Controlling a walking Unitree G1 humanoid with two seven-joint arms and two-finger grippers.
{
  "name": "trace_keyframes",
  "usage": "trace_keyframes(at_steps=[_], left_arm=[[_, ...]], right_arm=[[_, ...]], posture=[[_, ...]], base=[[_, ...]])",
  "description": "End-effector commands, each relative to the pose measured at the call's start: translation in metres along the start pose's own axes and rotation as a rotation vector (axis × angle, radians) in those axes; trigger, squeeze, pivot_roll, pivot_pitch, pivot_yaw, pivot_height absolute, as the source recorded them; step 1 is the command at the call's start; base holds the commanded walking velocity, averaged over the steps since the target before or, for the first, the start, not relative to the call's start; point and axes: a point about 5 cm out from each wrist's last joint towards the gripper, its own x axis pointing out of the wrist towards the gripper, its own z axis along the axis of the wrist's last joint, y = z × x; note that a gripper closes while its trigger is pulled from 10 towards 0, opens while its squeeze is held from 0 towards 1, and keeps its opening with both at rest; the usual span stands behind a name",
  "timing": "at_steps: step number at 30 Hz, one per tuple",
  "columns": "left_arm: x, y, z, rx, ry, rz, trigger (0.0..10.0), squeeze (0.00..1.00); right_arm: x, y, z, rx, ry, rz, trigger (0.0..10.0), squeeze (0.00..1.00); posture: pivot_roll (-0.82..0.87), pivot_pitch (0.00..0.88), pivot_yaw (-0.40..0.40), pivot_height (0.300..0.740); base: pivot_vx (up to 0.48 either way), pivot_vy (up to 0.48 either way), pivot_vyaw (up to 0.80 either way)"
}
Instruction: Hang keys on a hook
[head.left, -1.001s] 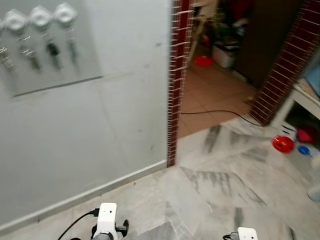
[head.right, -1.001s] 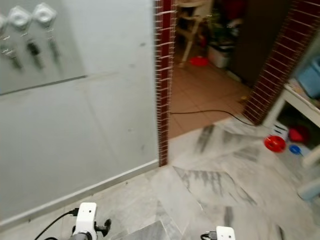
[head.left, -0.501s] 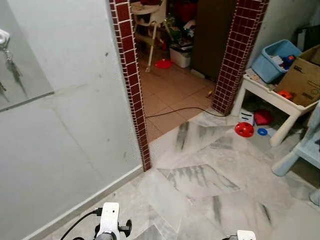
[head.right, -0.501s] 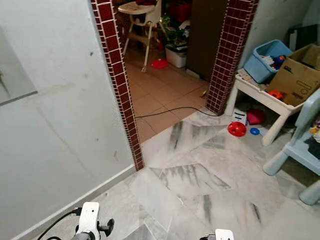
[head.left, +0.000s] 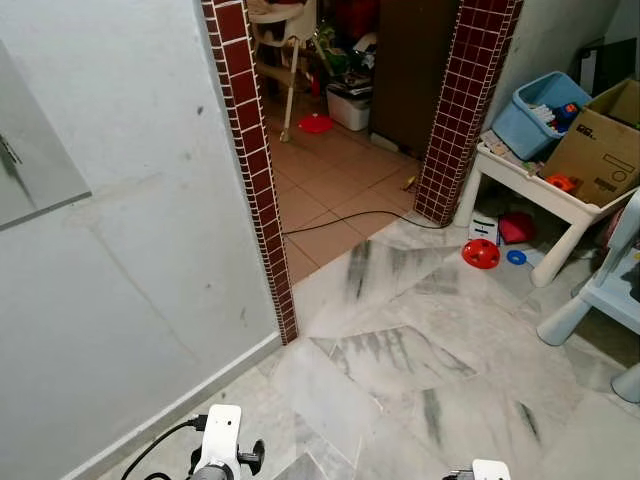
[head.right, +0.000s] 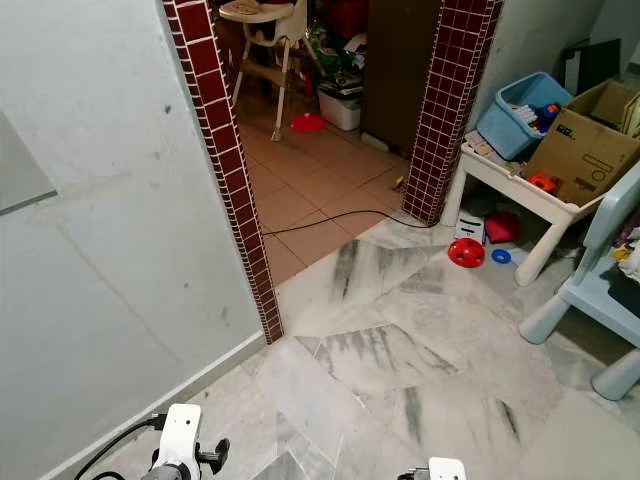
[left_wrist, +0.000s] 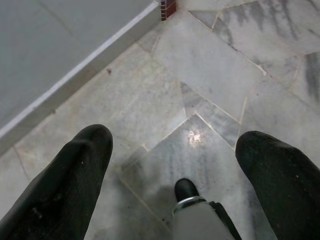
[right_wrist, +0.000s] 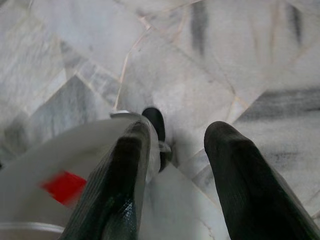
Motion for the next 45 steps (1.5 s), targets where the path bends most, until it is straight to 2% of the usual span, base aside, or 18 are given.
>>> trace_keyframes(at_steps=[1,34,45], left_arm=[[0.0006,-0.0015,0.0011,-0.014,0.002,-0.001,10.0,0.0],[0.0003,0.0005,0.0002,-0.026,0.007,0.006,10.0,0.0],[0.0006,-0.0009,0.0017,-0.002,-0.001,-0.01,10.0,0.0]], right_arm=[[-0.0009,-0.0002,-0.0035,0.005,0.014,-0.001,10.0,0.0],[-0.0015,-0.001,-0.0053,0.016,0.017,-0.007,10.0,0.0],[-0.0016,-0.0005,-0.0058,0.015,0.018,-0.006,10.0,0.0]], posture=[[-0.08,0.021,0.054,0.74],[-0.08,0.043,0.054,0.74],[-0.08,0.036,0.055,0.74]], base=[[0.0,0.0,-0.68],[0.0,0.0,-0.66],[0.0,-0.044,-0.64]])
